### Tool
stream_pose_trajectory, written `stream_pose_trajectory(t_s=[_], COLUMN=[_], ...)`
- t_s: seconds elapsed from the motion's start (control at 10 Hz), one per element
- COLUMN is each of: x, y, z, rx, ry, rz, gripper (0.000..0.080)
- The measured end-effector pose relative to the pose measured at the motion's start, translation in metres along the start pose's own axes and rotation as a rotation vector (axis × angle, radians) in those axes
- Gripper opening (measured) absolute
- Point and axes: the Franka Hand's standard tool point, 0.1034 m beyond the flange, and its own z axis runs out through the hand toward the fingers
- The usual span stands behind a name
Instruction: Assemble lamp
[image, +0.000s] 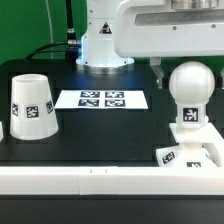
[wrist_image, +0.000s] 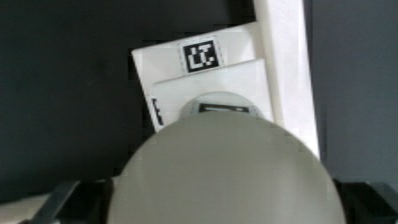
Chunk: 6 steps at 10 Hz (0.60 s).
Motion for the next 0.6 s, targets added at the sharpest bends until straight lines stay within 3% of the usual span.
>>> stream_pose_trajectory(t_s=[0.6], x=[-0.0055], y=[-0.0072], z=[0.0010], rx=[0.009], ry=[-0.016], rz=[0.660], gripper=[0.0580])
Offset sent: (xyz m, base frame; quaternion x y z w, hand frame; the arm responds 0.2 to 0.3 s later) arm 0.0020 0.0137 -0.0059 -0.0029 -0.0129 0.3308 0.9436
